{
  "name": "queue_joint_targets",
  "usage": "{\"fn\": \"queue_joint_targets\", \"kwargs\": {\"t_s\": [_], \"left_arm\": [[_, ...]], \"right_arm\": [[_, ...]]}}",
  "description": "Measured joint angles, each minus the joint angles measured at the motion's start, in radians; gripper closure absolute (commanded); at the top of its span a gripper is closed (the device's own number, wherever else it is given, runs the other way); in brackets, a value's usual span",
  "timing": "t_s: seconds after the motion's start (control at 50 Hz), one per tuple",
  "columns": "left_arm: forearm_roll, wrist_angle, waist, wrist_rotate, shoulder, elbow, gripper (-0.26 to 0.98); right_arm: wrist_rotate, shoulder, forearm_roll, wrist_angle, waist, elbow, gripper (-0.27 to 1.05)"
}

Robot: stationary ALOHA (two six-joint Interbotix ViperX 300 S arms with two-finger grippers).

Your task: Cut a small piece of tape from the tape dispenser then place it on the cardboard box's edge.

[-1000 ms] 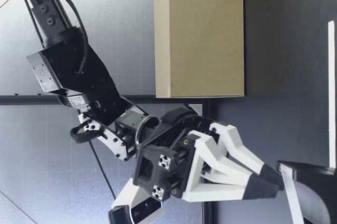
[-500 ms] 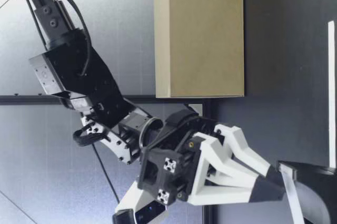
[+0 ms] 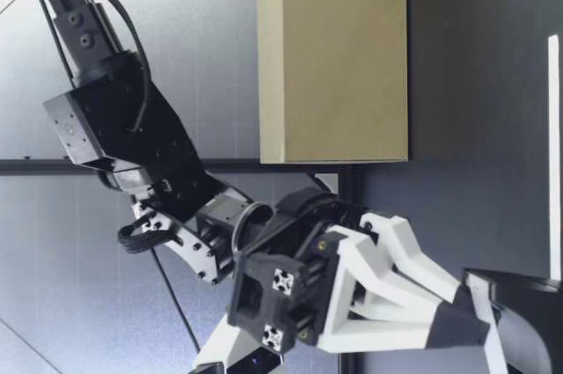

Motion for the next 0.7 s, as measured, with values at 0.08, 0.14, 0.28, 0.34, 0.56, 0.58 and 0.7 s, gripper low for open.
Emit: {"fn": "queue_joint_targets", "kwargs": {"t_s": [0.08, 0.14, 0.28, 0.34, 0.56, 0.58, 0.7], "left_arm": [[0.0, 0.002, 0.002, 0.0, 0.0, 0.0, 0.85], [0.0, 0.002, 0.002, 0.0, 0.0, 0.0, 0.85], [0.0, 0.0, 0.002, 0.0, 0.002, 0.0, 0.85], [-0.002, 0.0, 0.002, 0.0, 0.0, 0.0, 0.85], [0.0, 0.002, 0.002, 0.0, 0.0, 0.0, 0.85], [0.0, 0.002, 0.002, 0.0, 0.0, 0.0, 0.85], [0.0, 0.002, 0.002, 0.0, 0.0, 0.0, 0.85]], "right_arm": [[0.002, 0.0, -0.003, -0.008, 0.002, -0.003, 0.68], [0.005, 0.0, -0.005, -0.014, 0.002, -0.006, 0.75], [0.005, 0.0, -0.005, -0.017, 0.002, -0.009, 0.84], [0.005, 0.0, -0.005, -0.02, 0.002, -0.012, 0.85], [0.006, -0.003, -0.005, -0.012, 0.0, -0.014, 0.85], [0.006, -0.005, -0.005, -0.009, 0.002, -0.012, 0.85], [0.006, -0.018, -0.006, 0.0, 0.002, 0.002, 0.85]]}}
